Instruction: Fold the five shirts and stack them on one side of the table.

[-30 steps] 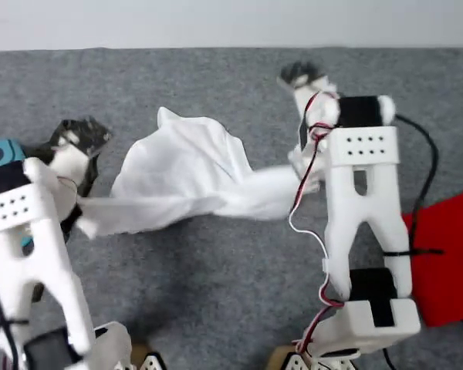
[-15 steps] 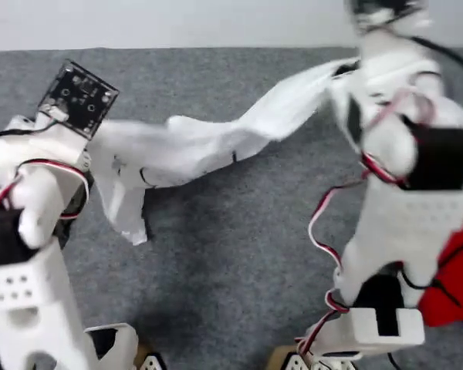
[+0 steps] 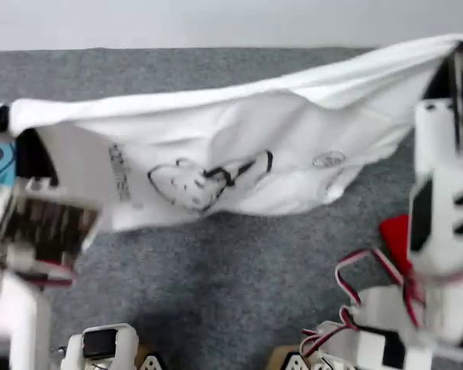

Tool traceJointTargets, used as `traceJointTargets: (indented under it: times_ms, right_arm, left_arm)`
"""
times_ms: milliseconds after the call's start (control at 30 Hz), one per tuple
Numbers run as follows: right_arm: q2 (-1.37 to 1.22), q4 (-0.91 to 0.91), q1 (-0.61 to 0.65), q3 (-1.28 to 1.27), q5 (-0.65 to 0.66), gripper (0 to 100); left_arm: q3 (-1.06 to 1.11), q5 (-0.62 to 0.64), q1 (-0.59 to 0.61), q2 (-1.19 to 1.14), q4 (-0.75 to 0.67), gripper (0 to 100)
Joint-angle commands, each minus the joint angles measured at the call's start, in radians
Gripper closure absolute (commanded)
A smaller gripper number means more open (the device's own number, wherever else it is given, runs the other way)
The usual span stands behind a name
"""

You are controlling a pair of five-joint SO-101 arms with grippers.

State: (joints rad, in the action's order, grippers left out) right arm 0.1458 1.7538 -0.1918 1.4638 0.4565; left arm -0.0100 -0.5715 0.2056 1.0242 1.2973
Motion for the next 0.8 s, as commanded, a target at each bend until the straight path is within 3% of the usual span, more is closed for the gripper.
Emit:
traceJointTargets:
  times_ms: [0,300,433,600,767]
  right_arm:
    - [0.065,0.031,-0.064,0.020,0.031,98.9]
    - [0.226,0.033,-0.096,0.017,0.097,98.9]
    - [0.242,0.033,-0.096,-0.098,0.095,98.8]
    - [0.232,0.027,-0.076,-0.365,0.091,98.8]
    - [0.229,-0.001,0.050,-0.766,0.089,98.8]
  left_arm:
    - [-0.030,0.008,-0.002,0.083,-0.029,100]
    - [-0.025,0.006,-0.002,0.305,-0.068,100]
    - [0.013,0.006,-0.002,0.313,-0.048,100]
    - [0.245,0.006,-0.002,0.315,-0.051,100]
    - [0.596,0.006,-0.008,0.313,-0.103,100]
